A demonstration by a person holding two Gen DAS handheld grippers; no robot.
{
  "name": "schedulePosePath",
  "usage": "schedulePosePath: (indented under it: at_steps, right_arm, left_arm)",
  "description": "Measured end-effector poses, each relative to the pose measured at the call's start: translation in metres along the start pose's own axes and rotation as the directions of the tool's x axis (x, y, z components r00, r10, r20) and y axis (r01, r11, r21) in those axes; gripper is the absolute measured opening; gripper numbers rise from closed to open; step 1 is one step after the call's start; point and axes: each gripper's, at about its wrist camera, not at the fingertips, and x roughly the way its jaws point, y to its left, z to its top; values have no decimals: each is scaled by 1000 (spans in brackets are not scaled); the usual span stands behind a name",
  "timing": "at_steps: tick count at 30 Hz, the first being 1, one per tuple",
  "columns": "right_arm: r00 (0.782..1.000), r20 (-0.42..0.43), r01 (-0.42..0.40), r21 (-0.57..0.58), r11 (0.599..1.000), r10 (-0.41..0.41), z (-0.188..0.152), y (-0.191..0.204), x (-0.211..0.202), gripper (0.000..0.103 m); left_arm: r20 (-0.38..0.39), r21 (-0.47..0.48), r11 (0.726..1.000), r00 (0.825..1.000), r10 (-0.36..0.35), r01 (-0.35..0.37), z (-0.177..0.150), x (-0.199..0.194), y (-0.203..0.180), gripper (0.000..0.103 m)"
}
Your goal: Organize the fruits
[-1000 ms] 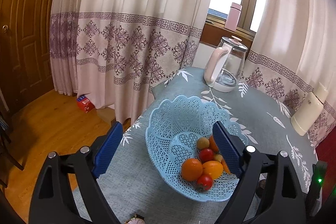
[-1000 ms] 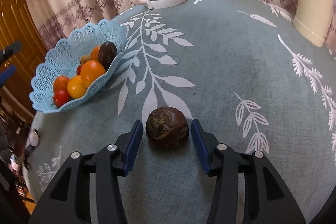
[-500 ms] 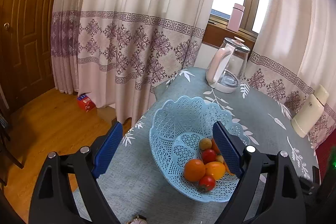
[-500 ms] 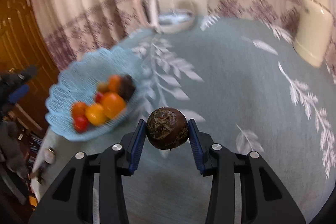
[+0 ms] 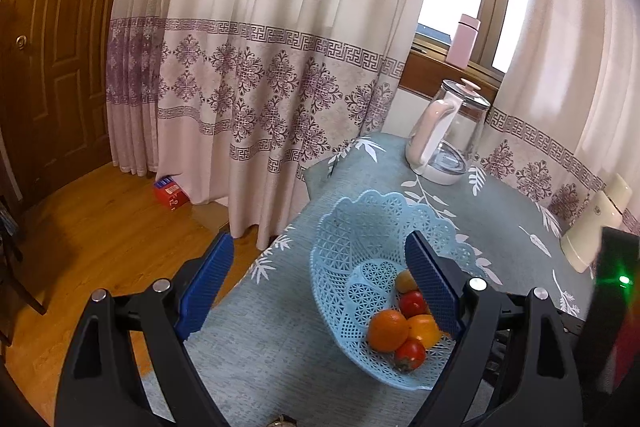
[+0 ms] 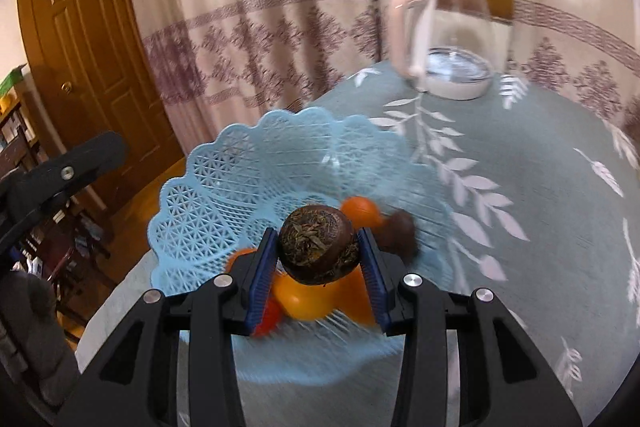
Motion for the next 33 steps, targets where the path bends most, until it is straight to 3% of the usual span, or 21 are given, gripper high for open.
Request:
schedulePosePath:
  at_steps: [7, 11, 17, 24, 26, 29, 33]
  right_arm:
    - [999, -45, -28, -26, 999, 27, 16, 17, 34, 42]
    - [998, -46, -45, 14, 999, 46, 18, 12, 38, 42]
    - [999, -16, -43, 67, 997, 44, 12, -4, 23, 42]
    - [999, 24, 17, 167, 986, -21, -5, -37, -3, 44]
    - [998, 39, 38, 182, 982, -46, -10, -44, -13, 51]
    - [995, 56, 71, 202, 977, -84, -15, -51, -25, 52]
    - [993, 61, 88, 219, 972, -104, -24, -59, -37, 53]
  left_arm:
    - [5, -20, 1000, 1000, 22, -22, 2, 1, 10, 89]
    - [-2, -24, 999, 1000, 26, -26, 2, 4, 11, 89]
    - [-6, -16, 1000, 1000, 21, -22, 1, 5, 9, 89]
    - [-3, -4, 1000, 1000, 12, -12, 0, 2, 5, 89]
    - [-1, 12, 1000, 1000, 15, -15, -1, 1, 1, 89]
    - [21, 58, 998, 999, 37, -38, -3, -3, -9, 97]
    - [43, 102, 994, 998, 38, -42, -4, -9, -20, 99]
